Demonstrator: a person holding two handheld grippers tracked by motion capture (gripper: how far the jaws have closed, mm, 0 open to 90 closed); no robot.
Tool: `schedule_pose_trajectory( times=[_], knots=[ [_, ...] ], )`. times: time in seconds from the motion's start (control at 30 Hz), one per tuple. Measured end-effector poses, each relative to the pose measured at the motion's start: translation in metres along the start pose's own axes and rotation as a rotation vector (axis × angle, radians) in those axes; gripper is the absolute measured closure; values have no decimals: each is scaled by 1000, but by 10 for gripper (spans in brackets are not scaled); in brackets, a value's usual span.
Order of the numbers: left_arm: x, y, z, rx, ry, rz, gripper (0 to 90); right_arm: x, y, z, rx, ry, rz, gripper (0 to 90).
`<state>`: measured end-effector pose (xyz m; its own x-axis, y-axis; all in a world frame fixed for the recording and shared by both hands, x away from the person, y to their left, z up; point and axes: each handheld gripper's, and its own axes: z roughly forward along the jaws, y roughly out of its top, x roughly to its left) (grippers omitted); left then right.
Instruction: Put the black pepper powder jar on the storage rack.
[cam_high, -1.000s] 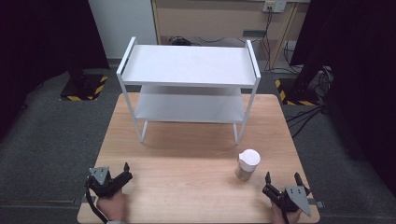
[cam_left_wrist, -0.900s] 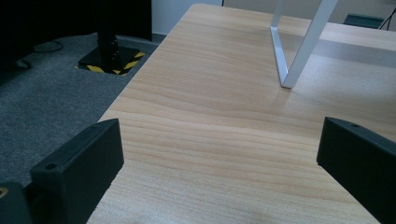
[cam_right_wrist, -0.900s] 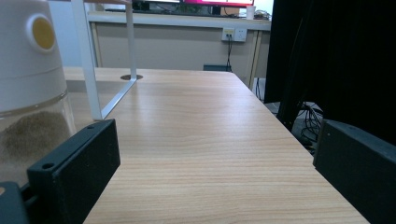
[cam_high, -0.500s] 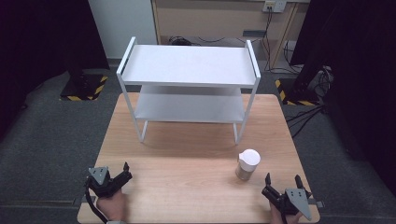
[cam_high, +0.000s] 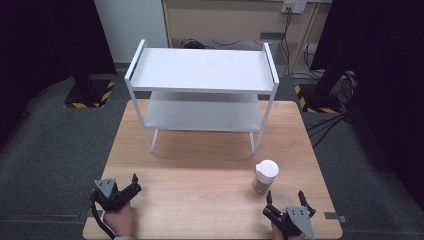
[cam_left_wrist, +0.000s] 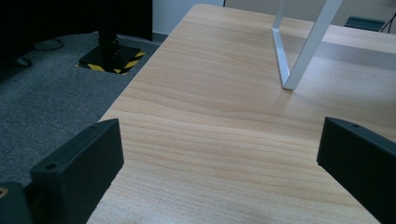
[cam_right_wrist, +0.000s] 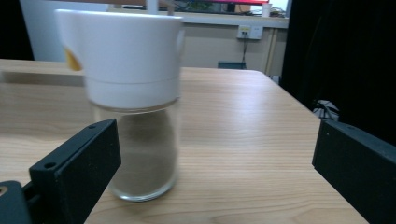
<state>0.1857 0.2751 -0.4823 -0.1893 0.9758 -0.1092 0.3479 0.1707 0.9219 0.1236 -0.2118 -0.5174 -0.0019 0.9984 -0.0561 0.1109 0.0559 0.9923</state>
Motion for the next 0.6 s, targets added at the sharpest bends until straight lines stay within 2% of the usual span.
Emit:
schedule_pose_trajectory(
  times=[0.13, 0.3, 0.6],
  knots=[
    [0, 0, 0, 0, 0, 0, 1, 6, 0, 3, 18, 26, -9, 19],
    [0, 0, 0, 1, 0, 0, 1, 12, 1, 9, 27, 32, -10, 22],
    [0, 0, 0, 1, 2, -3, 1, 28, 12, 30, 29, 61, -5, 52]
  ],
)
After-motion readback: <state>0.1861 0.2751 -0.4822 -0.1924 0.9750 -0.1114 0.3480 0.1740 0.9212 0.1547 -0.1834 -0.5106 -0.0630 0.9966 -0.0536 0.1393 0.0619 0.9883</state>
